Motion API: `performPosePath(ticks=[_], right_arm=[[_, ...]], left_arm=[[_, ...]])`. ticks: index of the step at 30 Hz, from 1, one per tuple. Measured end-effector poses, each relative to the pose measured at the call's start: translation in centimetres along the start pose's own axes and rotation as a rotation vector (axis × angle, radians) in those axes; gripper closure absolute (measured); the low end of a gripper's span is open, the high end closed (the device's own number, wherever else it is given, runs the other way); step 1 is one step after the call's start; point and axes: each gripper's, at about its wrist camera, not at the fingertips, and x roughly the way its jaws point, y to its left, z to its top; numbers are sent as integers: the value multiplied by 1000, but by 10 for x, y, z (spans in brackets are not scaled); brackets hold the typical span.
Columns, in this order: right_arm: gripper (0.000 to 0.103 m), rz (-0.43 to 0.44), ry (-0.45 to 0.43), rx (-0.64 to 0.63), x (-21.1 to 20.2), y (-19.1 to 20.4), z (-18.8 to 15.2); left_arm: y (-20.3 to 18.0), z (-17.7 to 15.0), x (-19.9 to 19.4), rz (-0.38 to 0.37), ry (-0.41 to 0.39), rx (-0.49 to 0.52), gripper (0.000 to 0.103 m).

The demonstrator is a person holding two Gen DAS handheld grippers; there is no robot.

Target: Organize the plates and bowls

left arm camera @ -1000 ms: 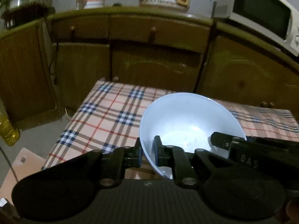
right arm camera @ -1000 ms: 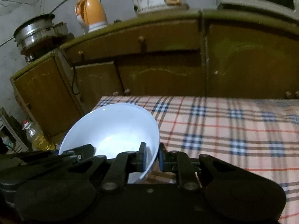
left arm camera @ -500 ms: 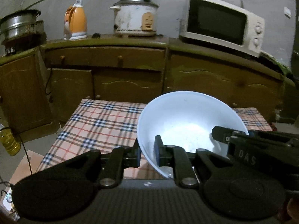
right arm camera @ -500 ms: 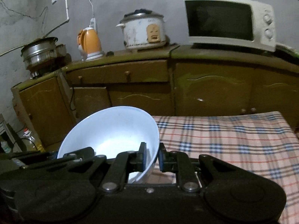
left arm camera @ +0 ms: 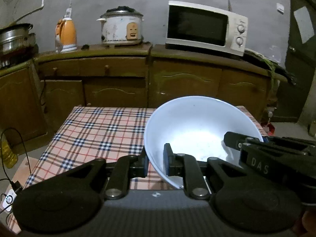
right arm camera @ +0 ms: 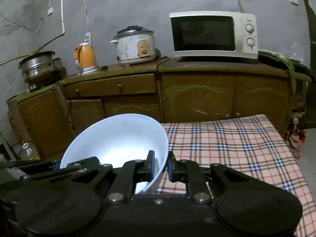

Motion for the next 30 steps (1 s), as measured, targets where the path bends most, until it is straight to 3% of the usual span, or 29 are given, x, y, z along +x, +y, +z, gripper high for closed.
performPosePath(ticks=[15,30], right_arm=[[85,-70,-10,37,-43,-36,-27],[85,-155,23,99,-53,-90,-59]], left_arm=[[-40,-24,-15,-62,2,52,86],[-82,-50,3,-166,56,111,86]])
